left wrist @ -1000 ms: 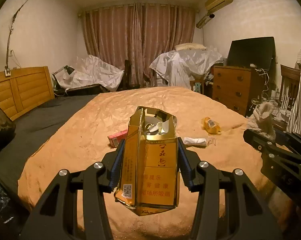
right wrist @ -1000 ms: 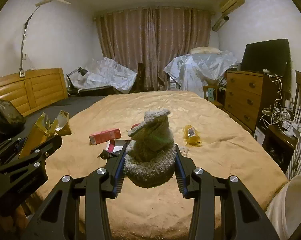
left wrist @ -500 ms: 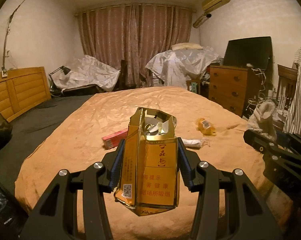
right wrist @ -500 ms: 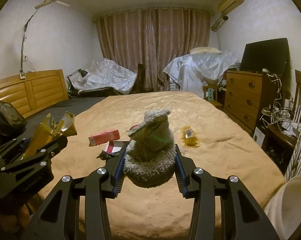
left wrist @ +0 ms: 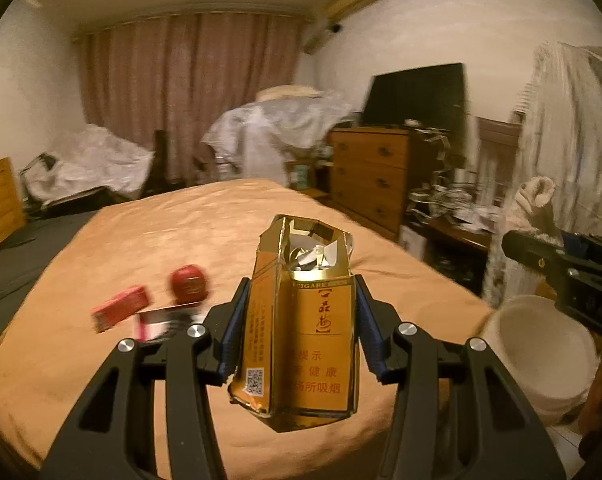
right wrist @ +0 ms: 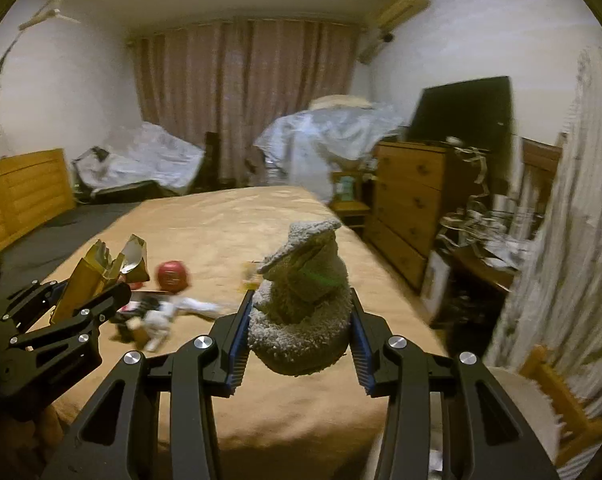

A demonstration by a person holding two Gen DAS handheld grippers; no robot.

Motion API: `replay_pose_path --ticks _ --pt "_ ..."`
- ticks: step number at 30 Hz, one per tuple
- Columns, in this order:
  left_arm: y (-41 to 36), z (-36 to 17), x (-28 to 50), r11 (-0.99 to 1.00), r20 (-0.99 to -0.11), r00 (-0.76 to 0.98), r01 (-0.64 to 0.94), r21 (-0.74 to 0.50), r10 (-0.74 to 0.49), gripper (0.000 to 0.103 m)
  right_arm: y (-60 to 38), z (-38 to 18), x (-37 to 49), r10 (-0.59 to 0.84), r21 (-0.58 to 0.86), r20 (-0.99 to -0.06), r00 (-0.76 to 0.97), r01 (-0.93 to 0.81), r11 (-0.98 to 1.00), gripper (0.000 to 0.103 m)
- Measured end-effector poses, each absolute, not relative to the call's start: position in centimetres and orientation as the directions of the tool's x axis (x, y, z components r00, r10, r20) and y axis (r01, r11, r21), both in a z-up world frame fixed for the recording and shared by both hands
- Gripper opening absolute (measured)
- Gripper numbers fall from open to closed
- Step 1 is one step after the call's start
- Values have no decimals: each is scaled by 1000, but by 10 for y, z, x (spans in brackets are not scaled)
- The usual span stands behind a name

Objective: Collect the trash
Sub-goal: 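Lift the gold box with the left gripper while the right carries the grey sock to the bucket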

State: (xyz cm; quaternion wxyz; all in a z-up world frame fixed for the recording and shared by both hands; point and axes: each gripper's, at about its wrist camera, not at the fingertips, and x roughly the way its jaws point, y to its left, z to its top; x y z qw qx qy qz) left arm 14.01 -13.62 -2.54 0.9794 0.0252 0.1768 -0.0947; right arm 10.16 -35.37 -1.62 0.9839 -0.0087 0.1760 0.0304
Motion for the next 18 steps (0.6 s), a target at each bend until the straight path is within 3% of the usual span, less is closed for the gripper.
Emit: replay_pose_path --ticks 11,18 --pt "-258 -31 148 893 -419 815 450 19 -402 47 -513 -19 84 -77 16 -487 870 96 995 44" --pt "-322 -50 161 818 -524 691 576 -20 -499 47 -589 -45 89 -97 28 -618 780 145 989 44"
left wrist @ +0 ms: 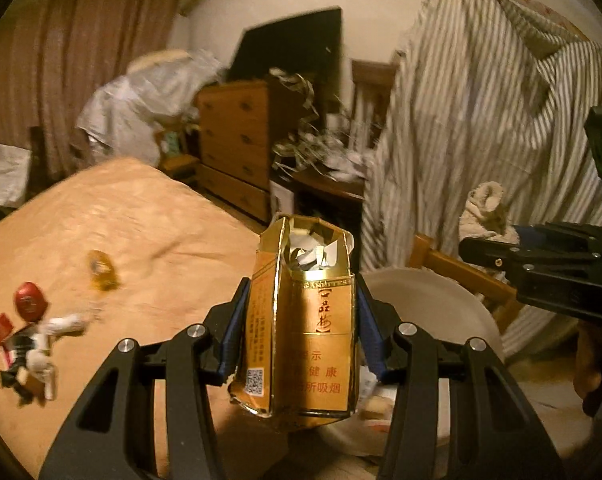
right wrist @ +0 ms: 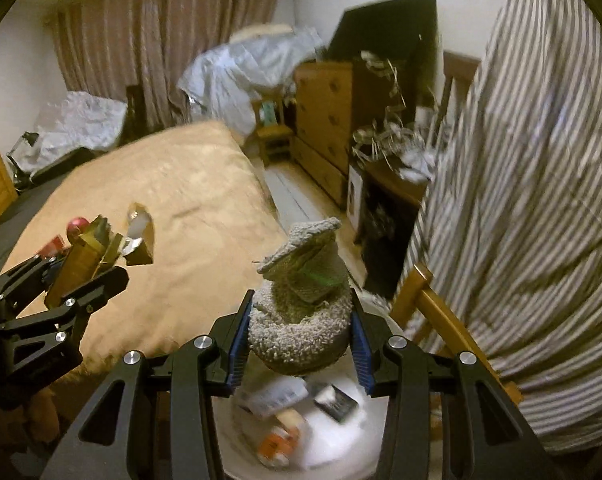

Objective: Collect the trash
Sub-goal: 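Lift the gold box with the left gripper while the right carries the grey sock to the bucket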

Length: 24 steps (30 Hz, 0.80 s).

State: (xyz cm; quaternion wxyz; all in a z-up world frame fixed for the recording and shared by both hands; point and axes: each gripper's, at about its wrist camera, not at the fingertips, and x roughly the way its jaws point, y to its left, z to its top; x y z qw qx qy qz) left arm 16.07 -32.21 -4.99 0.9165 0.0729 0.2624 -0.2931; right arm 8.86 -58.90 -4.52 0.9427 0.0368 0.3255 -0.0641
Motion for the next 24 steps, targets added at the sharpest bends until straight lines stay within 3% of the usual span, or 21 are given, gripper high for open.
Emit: replay_pose_path --ticks 11,24 --pt "-372 -86 181 742 -689 495 664 -93 -529 47 -641 -92 125 12 83 -813 582 97 992 44" --pt "-377 -98 202 760 -725 488 646 -74 -486 47 -649 -112 118 31 102 -847 531 104 989 45"
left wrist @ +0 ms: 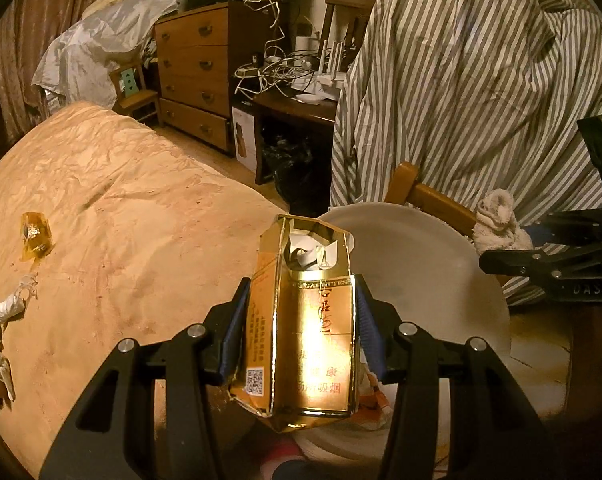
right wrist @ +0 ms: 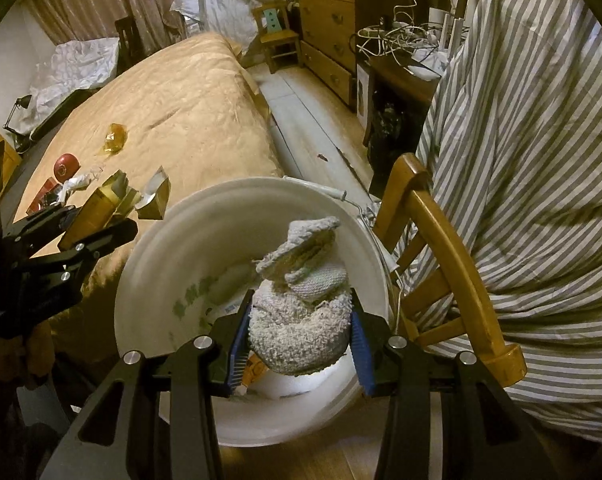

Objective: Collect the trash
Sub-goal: 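Lift the gold box with the left gripper while the right carries the grey sock to the bucket, then open both grippers over the white bucket to drop box and sock, then move both open grippers back over the trash on the bed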

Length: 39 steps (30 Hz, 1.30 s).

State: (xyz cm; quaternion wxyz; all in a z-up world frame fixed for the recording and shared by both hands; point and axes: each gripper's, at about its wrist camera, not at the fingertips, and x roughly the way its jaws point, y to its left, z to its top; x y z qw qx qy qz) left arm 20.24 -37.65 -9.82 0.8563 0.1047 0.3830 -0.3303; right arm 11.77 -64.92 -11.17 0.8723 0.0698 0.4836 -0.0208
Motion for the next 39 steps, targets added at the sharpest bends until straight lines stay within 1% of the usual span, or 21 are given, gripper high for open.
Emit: replay_pose_path --ticks 9,11,12,13,14,15,16,31,34,39 --pt "-376 -99 203 760 -723 494 646 -65 -482 47 -646 -114 118 40 108 -845 534 96 989 44" --pt "-376 -99 202 762 -722 497 644 -64 -481 49 -646 -114 118 40 108 -845 533 97 989 45" --pt "-376 -99 202 763 -721 500 643 -63 -481 49 -645 -114 118 43 111 -845 534 95 989 48" --pt "-376 -99 202 763 -722 500 643 -60 -478 55 -645 -115 118 45 112 -844 534 94 989 53" --pt "-376 -99 202 764 -722 501 643 -58 -477 68 -644 -114 117 48 117 -841 539 95 989 62" --pt "-375 -99 202 768 -718 510 639 -53 -474 74 -643 -113 116 48 120 -837 544 97 988 66" --pt "-374 -98 201 770 -714 517 636 -49 -472 76 -643 -113 116 46 120 -835 548 99 988 66" --pt "-368 -97 199 778 -713 523 626 -49 -466 76 -633 -112 114 54 132 -827 559 100 986 66" --pt "-358 -95 200 785 -711 528 617 -55 -465 76 -628 -106 113 57 133 -815 576 92 987 66" --pt "-330 -94 200 808 -704 548 585 -62 -451 76 -599 -88 114 67 123 -770 634 45 991 68"
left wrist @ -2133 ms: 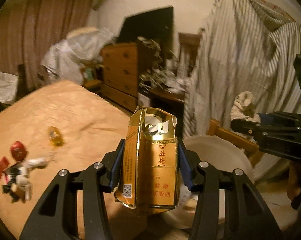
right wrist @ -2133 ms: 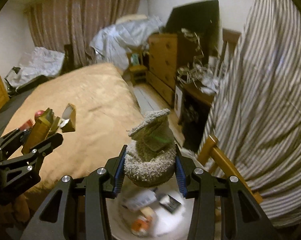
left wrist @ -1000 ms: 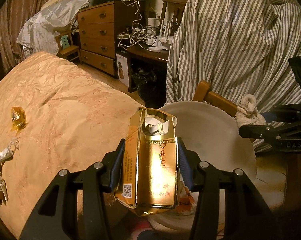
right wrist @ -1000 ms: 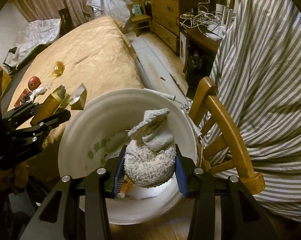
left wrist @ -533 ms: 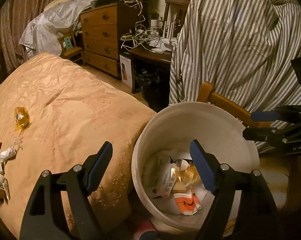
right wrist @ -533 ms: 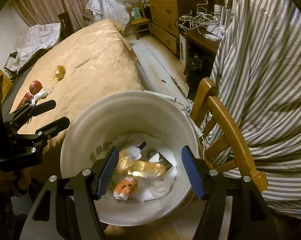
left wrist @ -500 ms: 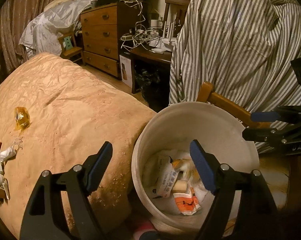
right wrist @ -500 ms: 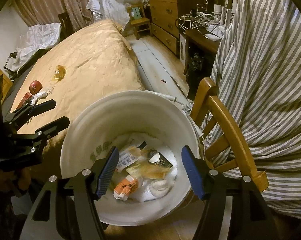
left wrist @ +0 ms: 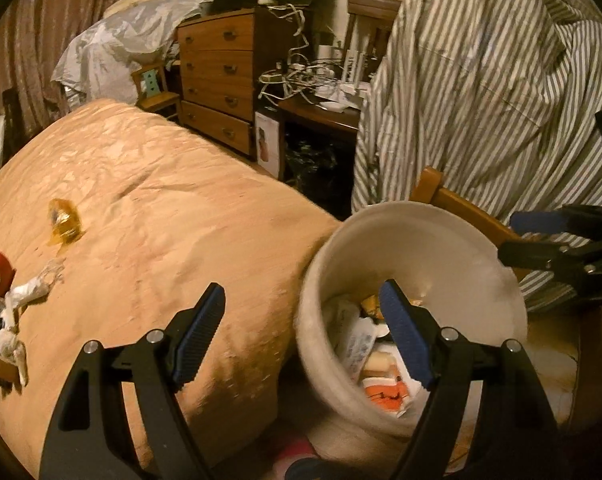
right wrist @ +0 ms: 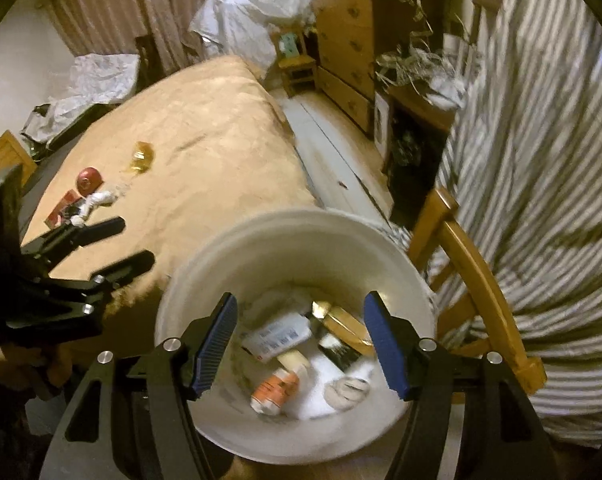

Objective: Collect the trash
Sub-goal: 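Move both open grippers back over the trash on the bed, then grasp the beige sponge block with right gripper while left grasps plaid cloth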

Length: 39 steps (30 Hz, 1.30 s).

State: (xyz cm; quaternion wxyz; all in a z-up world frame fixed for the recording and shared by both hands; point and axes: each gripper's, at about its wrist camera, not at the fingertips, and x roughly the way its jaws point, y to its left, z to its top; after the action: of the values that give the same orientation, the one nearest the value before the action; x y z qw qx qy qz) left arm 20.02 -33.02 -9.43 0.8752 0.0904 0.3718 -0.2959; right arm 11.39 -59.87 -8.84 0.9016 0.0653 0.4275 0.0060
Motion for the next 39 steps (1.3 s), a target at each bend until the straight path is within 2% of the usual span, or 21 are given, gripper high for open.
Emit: replay_pose_path --ticks 11,24,27,33,39 --pt "-227 -87 205 898 -674 650 437 -48 -352 76 -471 -71 143 184 119 -676 713 -141 983 76" --pt "-59 -95 230 978 -667 722 206 -44 -182 76 -328 -100 194 337 157 -676 655 -319 935 79" --pt "-12 -107 256 984 -699 696 167 -65 -165 76 -304 -109 202 368 175 -680 634 -347 921 79" --pt "84 -161 309 996 -802 596 -30 -87 -52 77 -267 -132 214 402 183 -705 584 -398 899 82" --pt "147 -179 286 987 -803 596 -141 -77 22 78 -219 -153 237 469 191 -715 518 -501 844 80"
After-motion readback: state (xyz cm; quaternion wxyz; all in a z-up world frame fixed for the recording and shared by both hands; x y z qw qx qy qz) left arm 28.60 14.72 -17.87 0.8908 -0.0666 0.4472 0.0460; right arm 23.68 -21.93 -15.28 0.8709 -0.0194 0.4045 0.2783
